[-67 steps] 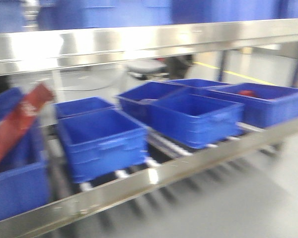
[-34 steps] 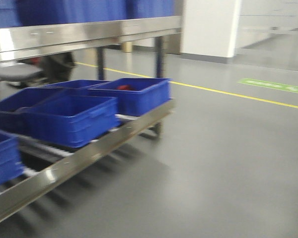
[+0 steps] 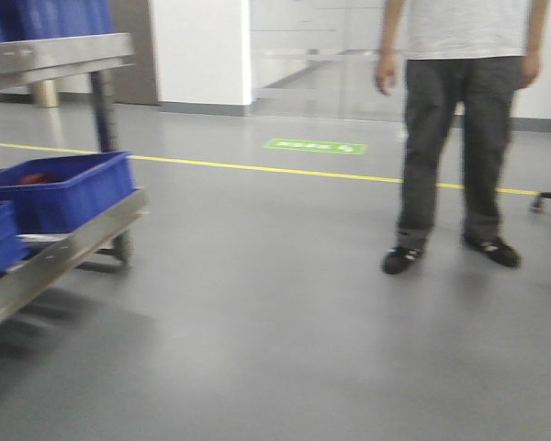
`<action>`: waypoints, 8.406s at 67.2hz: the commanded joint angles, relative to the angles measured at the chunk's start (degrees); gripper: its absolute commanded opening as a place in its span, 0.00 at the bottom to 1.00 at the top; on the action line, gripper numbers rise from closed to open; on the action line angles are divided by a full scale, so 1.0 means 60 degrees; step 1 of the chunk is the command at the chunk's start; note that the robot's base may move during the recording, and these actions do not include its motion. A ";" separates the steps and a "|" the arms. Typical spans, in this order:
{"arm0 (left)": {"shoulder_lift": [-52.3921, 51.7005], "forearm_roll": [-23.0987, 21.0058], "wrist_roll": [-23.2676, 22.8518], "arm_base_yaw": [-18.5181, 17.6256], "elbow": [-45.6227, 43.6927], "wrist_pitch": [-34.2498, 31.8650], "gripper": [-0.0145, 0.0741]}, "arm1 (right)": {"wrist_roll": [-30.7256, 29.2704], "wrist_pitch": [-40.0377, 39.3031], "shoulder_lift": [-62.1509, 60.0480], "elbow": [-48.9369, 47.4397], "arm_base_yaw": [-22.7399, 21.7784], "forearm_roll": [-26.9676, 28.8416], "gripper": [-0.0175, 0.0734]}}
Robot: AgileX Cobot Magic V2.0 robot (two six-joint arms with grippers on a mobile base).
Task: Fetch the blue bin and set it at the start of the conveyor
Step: 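Hold the bin with both grippers while driving across the floor, then hold the bin with both grippers while approaching the red-framed conveyor table, then lower the light-blue bin onto the grey conveyor with both grippers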
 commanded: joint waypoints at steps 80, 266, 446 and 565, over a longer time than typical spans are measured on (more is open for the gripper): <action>-0.0154 -0.0130 -0.0052 -0.0005 -0.0081 -0.0587 0.04 | -0.0298 -0.0244 -0.0118 -0.0097 -0.0007 -0.0103 0.02; -0.0154 -0.0130 -0.0052 -0.0005 -0.0081 -0.0587 0.04 | -0.0298 -0.0283 -0.0110 -0.0097 -0.0007 -0.0103 0.02; -0.0154 -0.0130 -0.0052 -0.0005 -0.0081 -0.0587 0.04 | -0.0298 -0.0283 -0.0110 -0.0097 -0.0007 -0.0103 0.02; 0.1430 -0.0131 -0.0034 -0.0005 0.0625 0.2795 0.04 | -0.0298 0.0737 0.1678 -0.0079 -0.0007 -0.0221 0.02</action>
